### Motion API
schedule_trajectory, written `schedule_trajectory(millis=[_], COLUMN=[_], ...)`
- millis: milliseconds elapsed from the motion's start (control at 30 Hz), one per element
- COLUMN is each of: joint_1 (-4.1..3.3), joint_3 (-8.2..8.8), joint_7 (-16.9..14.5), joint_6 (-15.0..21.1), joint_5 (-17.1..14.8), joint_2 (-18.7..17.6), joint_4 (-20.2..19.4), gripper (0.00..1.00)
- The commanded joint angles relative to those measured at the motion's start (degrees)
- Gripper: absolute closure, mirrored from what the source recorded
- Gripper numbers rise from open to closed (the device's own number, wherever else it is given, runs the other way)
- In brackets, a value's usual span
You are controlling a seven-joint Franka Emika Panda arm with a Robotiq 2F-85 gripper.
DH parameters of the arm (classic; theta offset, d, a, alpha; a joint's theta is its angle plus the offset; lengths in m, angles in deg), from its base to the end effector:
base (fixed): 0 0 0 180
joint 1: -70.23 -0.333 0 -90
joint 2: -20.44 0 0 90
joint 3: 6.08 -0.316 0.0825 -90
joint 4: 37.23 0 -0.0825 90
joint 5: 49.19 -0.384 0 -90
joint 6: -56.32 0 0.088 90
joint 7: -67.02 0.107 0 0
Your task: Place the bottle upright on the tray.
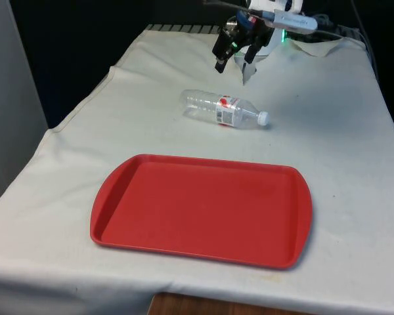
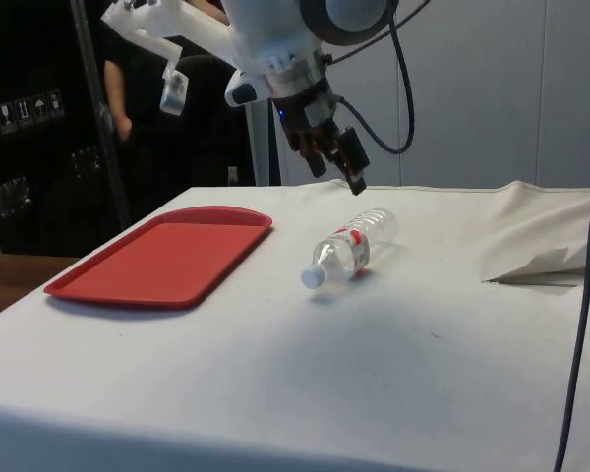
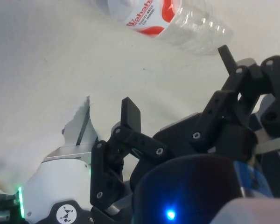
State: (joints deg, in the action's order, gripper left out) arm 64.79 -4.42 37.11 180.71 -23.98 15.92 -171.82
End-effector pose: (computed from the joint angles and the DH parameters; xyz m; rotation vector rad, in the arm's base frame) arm 0.4816 0.0153 0.2818 2.5666 1.2176 -0.4615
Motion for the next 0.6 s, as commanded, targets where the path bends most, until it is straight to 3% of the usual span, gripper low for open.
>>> schedule_trajectory(millis=[0, 333, 567], joint_1=[-0.06, 0.0, -0.23], joint_3=[-0.06, -0.4, -0.86], joint_7=[0.06, -0.4, -0.29], joint_6=[0.23, 0.0, 0.0], joint_5=[0.69, 1.55, 3.78], joint_2=[-0.34, -1.49, -2.98], joint_4=[0.11, 0.23, 0.4], gripper=[0.0, 0.0, 0.0])
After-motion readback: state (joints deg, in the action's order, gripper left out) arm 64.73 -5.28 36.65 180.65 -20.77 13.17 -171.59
